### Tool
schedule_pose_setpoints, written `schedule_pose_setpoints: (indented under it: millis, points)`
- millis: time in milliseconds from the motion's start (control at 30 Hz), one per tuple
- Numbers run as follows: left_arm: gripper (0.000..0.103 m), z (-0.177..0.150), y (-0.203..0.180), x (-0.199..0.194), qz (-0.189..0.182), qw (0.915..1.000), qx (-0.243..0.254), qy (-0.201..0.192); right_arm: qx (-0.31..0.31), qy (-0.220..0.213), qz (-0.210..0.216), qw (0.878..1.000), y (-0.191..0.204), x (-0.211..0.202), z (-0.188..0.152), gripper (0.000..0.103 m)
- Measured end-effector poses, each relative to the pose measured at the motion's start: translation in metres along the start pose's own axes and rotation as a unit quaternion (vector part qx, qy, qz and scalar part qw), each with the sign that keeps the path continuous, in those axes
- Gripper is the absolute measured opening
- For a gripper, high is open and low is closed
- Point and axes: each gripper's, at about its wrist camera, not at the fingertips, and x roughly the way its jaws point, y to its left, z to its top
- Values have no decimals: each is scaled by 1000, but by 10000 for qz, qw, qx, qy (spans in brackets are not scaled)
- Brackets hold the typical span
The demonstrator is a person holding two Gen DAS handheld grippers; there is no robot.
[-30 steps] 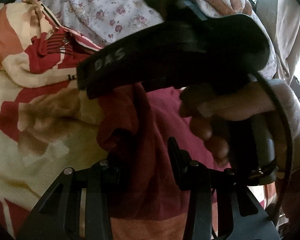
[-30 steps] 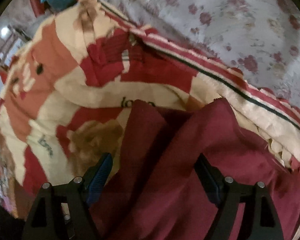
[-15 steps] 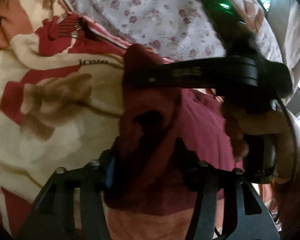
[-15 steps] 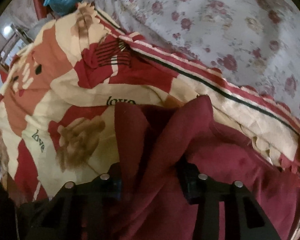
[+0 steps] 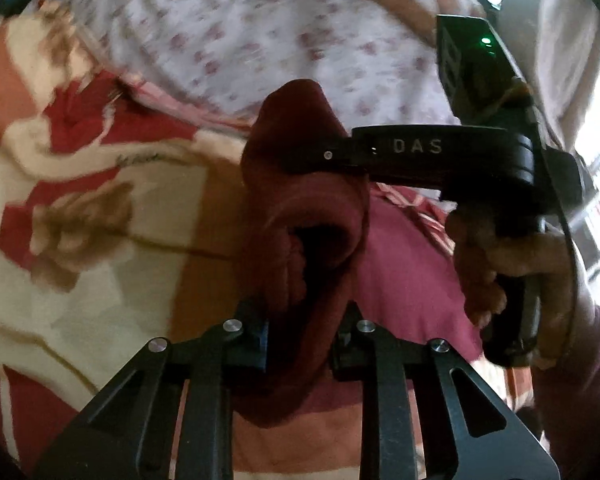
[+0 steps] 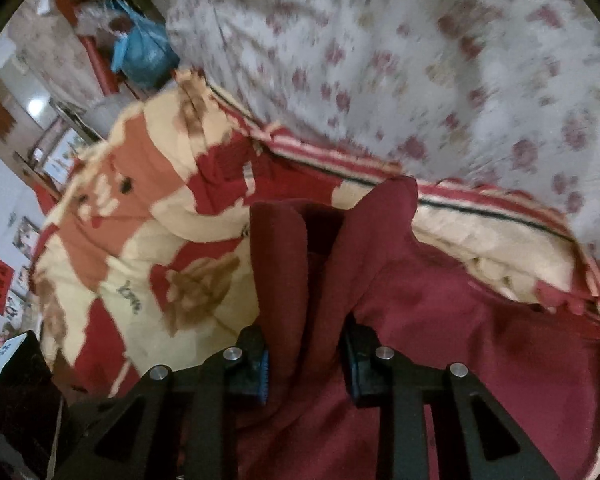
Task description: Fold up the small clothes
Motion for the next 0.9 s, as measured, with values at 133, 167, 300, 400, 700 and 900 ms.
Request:
schedule_pose_setpoints:
  millis: [133,167,300,400,700,900]
  points:
    - [20,7,-46,4,-144,9991,398,94,141,-214,-5,9997,-22,-44,-8,26]
    - [20,9,-61,9,-174,9984,508,154,177,-265,-52,9995,-29,-55,-11,26]
    - [20,6,-111,30,-244,9951,881,374,333,-351,-363,9982,-62,-87,-29,24]
    - [20,1,-138,52,-316,9922,1078,544,527,-359,-563,9964,-93,-107,-47,22]
    - [20,-29,-196,127,-247,9839,1339,1161,1271,-136,-1329,9829,-181,-105,-100,21]
    - [53,-25,-194,97,-885,9794,1246,1318,1873,-600,-904,9763,-207,-110,-118,23]
